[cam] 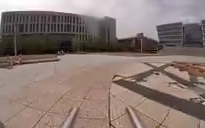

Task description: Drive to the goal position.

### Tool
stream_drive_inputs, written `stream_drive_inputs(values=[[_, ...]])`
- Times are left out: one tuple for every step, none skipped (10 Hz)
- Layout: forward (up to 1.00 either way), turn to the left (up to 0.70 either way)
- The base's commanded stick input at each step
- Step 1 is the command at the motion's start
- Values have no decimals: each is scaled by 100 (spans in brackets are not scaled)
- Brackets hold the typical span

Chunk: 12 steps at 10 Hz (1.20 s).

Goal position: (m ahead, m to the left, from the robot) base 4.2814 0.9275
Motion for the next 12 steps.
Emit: stream_drive_inputs(values=[[70,0],[70,0],[70,0],[70,0],[70,0],[70,0],[70,0],[70,0],[70,0],[70,0],[70,0],[70,0]])
